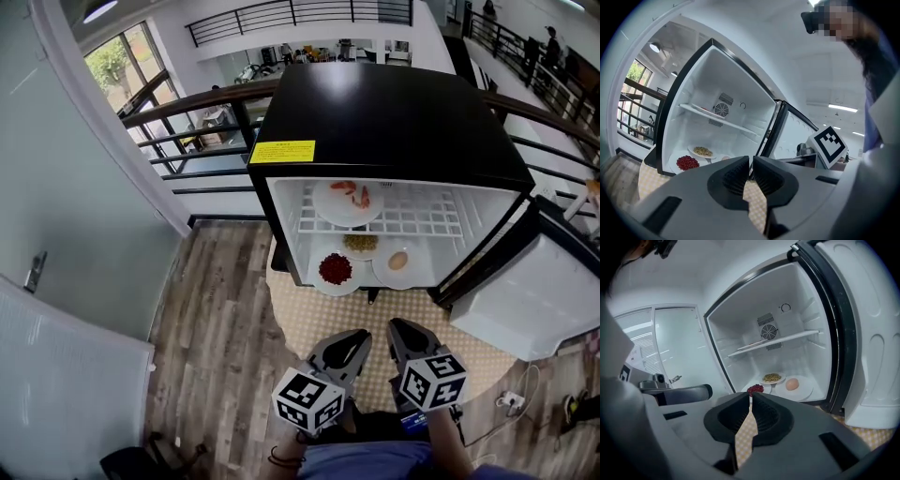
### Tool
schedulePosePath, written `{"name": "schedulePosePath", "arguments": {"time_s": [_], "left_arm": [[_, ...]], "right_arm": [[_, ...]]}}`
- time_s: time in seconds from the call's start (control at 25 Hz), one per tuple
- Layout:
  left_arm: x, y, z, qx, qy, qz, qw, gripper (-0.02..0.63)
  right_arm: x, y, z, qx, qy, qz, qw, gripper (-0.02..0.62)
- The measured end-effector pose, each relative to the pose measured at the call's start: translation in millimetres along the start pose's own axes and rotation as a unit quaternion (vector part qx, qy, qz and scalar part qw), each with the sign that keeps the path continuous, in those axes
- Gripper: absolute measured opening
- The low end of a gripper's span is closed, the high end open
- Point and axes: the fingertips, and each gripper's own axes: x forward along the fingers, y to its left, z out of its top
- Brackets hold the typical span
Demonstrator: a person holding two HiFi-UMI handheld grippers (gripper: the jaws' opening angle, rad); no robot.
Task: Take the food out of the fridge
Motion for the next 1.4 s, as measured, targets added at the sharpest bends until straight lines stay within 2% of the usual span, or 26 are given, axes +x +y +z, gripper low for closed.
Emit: {"name": "schedulePosePath", "arguments": {"time_s": [0.28,0.4,0.6,0.76,0.84,0.92,1.08,1.28,1.4], "left_arm": [[41,18,-17,-0.009,0.046,0.0,0.9989,0.022],[54,26,-22,-0.023,0.048,0.002,0.9986,0.062],[73,45,-41,-0.036,0.062,0.004,0.9974,0.084],[93,54,-66,-0.032,0.094,-0.016,0.9949,0.084],[99,56,-77,-0.032,0.11,-0.023,0.9931,0.084],[105,55,-84,-0.03,0.119,-0.029,0.992,0.084],[118,53,-94,-0.032,0.127,-0.045,0.9903,0.084],[116,51,-107,-0.035,0.143,-0.043,0.9882,0.084],[109,52,-110,-0.058,0.137,-0.034,0.9883,0.084]], "right_arm": [[31,-30,-4,0.033,0.022,0.002,0.999,0.026],[41,-44,-9,0.055,0.028,0.003,0.998,0.026],[53,-70,-19,0.125,0.03,0.013,0.992,0.026],[70,-92,-23,0.183,0.016,0.01,0.983,0.028],[82,-99,-27,0.213,0.012,0.017,0.977,0.061],[93,-104,-32,0.243,0.013,0.026,0.97,0.154],[107,-123,-44,0.309,0.011,-0.005,0.951,0.174],[118,-140,-51,0.41,-0.005,-0.025,0.912,0.189],[124,-151,-48,0.432,-0.017,-0.03,0.901,0.189]]}}
